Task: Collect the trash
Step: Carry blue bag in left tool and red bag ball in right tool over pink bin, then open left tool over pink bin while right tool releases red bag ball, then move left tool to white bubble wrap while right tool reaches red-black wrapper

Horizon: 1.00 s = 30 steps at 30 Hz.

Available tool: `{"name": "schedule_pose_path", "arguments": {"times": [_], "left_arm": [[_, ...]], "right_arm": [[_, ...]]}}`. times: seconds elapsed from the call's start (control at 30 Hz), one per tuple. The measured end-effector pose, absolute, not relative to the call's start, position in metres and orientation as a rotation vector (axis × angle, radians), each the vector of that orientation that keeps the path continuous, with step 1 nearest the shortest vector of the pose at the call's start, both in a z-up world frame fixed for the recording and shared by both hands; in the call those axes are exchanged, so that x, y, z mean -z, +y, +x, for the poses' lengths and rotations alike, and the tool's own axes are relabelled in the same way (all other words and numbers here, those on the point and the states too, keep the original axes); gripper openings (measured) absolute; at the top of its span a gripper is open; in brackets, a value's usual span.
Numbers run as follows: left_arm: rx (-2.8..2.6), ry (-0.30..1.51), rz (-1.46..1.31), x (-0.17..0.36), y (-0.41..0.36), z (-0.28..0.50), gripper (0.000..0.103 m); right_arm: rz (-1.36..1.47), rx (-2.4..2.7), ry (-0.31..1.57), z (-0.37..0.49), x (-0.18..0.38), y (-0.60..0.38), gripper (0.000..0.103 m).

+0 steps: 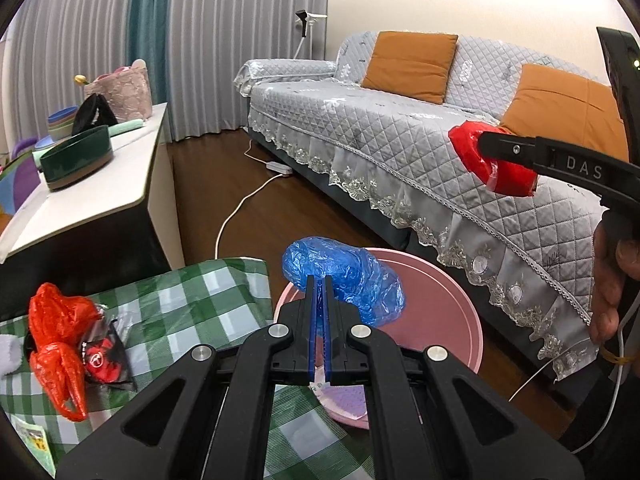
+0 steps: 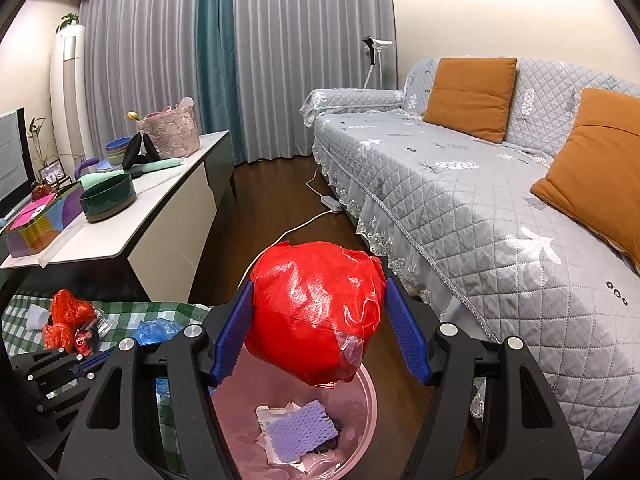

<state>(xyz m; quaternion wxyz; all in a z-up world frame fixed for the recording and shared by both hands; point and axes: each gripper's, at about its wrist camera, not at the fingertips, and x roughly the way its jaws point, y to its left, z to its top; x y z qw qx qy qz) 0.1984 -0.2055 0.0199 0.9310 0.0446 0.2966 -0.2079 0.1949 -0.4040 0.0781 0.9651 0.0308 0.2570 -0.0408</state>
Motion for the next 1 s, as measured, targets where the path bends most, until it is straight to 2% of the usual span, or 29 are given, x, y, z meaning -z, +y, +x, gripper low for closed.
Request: {"name": "schedule_pose_path", "arguments": {"times": [0.27,0.3,0.33,0.37,0.63,0.73,1.0], "left_arm": [[0.457,0.627,0.092,-0.018,-0.211,0.204,0.003],[0.473,0.634,0.093,-0.018,-0.212,0.205,0.004],[0.477,0.636,0.096,-0.018,-0.212,0.204,0.006],[0.475,0.636,0.098,-0.017,-0.211,0.204,0.011],[0.456,0.627,0.094,-0.024,-0.198,0.193,0.015],[0.446,0.615,0.089,-0.032,-0.190,0.186,0.020],[0.405,0.586,0.074,-0.050,-0.154,0.162,0.020]], "right_arm": [[0.065,0.092,0.523,0.196,-0.077,-0.406,0.067],[0.061,0.104,0.524,0.196,-0.076,-0.407,0.069],[0.060,0.117,0.524,0.197,-0.076,-0.408,0.077],[0.063,0.125,0.521,0.196,-0.076,-0.408,0.079],[0.077,0.126,0.514,0.195,-0.077,-0.409,0.079],[0.073,0.118,0.506,0.193,-0.079,-0.405,0.079],[0.062,0.093,0.489,0.185,-0.085,-0.391,0.079]]}}
